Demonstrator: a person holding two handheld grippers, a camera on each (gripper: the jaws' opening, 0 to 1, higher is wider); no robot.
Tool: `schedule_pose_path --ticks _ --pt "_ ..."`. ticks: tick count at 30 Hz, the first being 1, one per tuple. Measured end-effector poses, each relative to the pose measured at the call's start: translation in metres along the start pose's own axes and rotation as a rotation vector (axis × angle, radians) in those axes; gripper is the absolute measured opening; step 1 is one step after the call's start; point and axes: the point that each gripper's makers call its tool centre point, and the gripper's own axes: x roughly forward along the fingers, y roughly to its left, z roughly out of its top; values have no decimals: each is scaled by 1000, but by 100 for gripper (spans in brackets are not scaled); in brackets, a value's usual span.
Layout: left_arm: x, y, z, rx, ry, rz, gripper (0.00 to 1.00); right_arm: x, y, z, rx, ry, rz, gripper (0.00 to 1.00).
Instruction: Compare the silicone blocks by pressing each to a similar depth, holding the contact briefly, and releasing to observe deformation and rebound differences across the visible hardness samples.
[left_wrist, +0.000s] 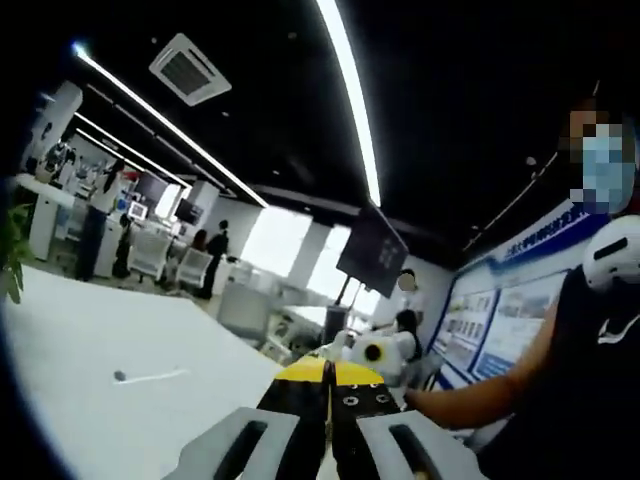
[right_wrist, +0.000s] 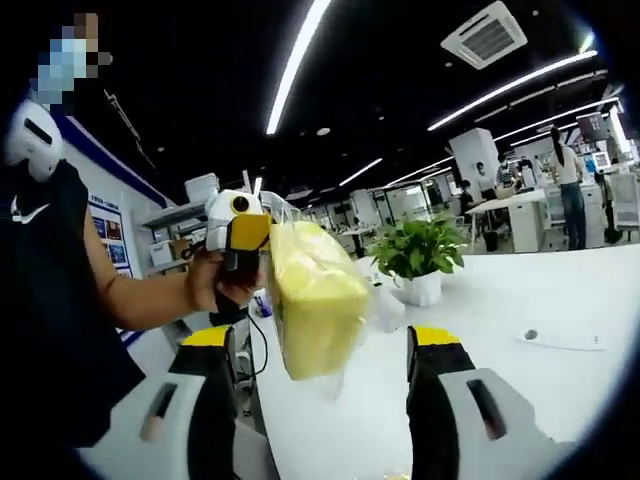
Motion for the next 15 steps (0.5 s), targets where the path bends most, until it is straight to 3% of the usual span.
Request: schedule_pose_path --ticks 15 --pt "5 -16 -2 -6 7 -46 0 6 9 3 5 -41 47 47"
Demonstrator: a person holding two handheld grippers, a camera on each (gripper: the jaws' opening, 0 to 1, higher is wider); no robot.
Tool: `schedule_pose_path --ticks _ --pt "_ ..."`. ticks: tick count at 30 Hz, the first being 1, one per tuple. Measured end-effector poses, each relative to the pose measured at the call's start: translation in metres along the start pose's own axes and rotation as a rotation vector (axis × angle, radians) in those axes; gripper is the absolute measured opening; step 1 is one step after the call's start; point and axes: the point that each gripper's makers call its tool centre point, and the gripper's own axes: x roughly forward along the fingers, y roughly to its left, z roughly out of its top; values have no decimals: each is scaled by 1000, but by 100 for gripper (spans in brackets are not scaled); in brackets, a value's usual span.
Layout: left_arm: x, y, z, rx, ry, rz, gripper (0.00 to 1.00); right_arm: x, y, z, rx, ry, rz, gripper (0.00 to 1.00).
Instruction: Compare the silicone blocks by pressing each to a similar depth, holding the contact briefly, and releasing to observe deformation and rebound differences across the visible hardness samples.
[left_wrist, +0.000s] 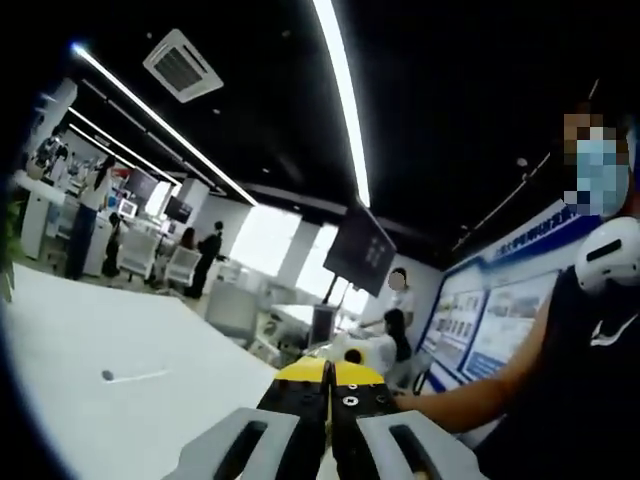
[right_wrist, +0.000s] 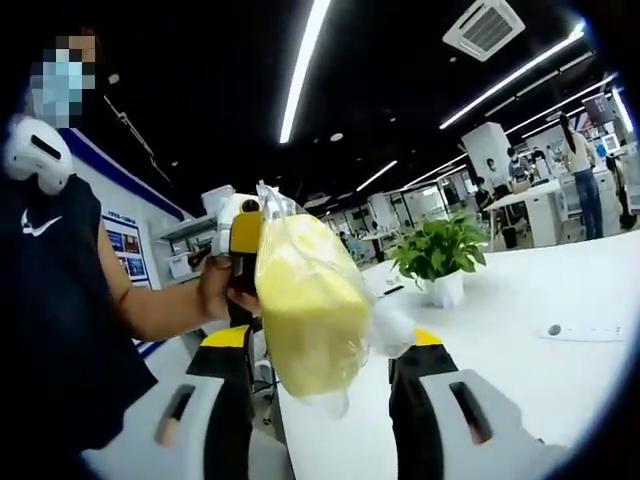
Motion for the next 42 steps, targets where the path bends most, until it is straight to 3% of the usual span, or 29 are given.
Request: schedule_pose_path --ticks 2,11,23,31,42 --pt "0 -1 1 -3 -4 -3 0 1 -1 -2 9 2 -3 47" --pt "2 -1 0 2 3 3 0 1 4 -1 18 -1 20 28" --pt "3 1 0 9 9 6 0 0 4 -1 9 8 11 27" --pt "-7 6 -8 42 26 37 0 -1 2 -8 -5 61 -4 24" --pt "-14 8 -8 46 31 74 0 -1 5 -5 1 68 -4 19"
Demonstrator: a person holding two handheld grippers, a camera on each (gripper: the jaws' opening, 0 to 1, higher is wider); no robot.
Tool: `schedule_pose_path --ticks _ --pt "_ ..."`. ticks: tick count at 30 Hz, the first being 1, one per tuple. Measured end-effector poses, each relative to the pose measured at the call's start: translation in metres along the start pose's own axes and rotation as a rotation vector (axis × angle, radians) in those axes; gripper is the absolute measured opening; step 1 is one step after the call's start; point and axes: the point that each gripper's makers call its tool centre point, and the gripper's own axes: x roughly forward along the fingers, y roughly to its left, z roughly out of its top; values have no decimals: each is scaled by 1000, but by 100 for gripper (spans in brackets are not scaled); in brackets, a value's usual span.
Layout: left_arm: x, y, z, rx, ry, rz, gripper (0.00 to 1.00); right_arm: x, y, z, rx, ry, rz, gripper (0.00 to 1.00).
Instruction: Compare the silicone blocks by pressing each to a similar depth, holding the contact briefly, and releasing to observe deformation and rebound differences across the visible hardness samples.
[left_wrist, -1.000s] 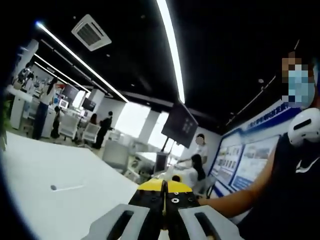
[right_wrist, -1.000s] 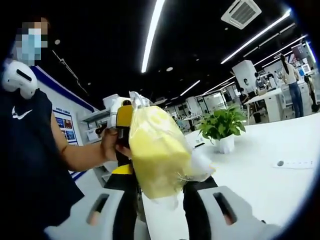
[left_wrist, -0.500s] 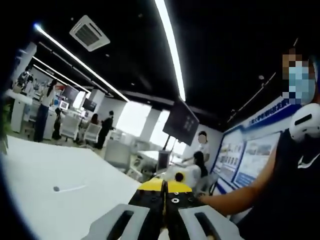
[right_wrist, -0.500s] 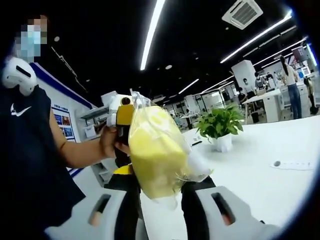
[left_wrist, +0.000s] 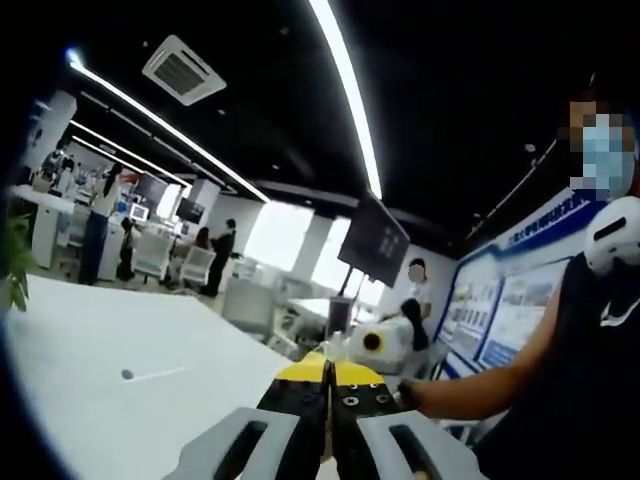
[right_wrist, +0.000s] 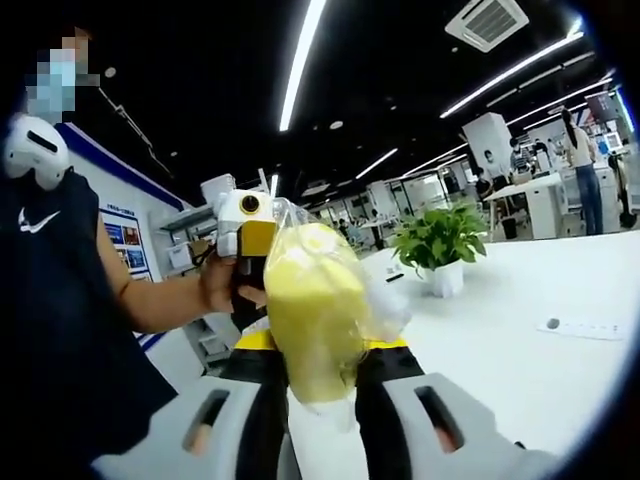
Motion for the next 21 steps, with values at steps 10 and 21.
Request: schedule_pose_path --ticks 10,21 --pt "2 -3 -10 60 42 35 0 -7 -1 -6 -53 57 -28 10" --pt "-1 -9 -16 64 45 35 0 -11 7 -12 -19 122 -46 3"
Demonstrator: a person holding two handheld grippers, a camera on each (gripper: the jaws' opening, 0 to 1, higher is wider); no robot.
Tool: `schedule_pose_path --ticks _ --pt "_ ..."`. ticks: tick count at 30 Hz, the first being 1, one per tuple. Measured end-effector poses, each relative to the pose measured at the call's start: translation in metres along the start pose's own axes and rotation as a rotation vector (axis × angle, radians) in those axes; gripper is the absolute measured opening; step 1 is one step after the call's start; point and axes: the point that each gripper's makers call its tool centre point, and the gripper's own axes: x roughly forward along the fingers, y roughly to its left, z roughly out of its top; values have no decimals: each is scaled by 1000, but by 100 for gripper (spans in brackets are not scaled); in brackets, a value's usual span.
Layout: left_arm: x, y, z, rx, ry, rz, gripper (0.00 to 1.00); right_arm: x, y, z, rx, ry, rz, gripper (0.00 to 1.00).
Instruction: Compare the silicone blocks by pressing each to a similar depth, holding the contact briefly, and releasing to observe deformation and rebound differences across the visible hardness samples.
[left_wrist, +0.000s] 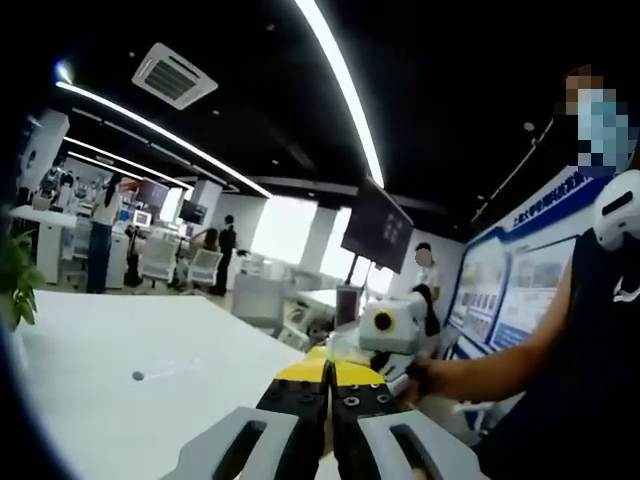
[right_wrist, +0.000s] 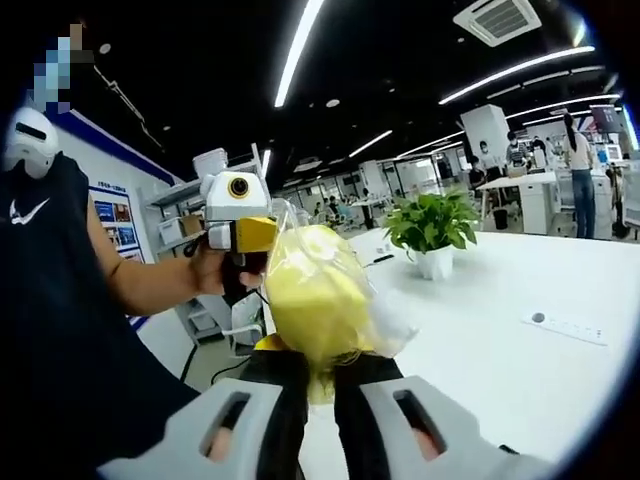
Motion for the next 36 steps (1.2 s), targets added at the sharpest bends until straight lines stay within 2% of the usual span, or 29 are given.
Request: schedule_pose_path --ticks 2,9,17,20,24,27,30,33,36 --pt "0 0 2 -54 -15 -6 0 0 2 2 6 -2 0 3" --pt "0 2 2 -15 18 10 0 1 2 1 0 17 -6 2" --pt "0 9 1 -32 22 32 0 3 -1 1 11 20 -13 1" --pt "1 12 0 -74 22 42 0 3 -3 0 0 23 -13 0" --pt "0 11 -1 -69 20 40 0 3 -3 1 -8 35 -19 0" --pt "0 10 1 -25 19 31 0 3 -3 2 4 34 -23 0" --pt "2 13 1 -20 27 53 0 3 -5 2 2 37 -26 0" --pt "5 12 6 -30 17 52 0 0 -7 7 -1 27 -28 0" --pt "7 12 8 2 24 48 0 -1 -7 10 -13 28 -32 0"
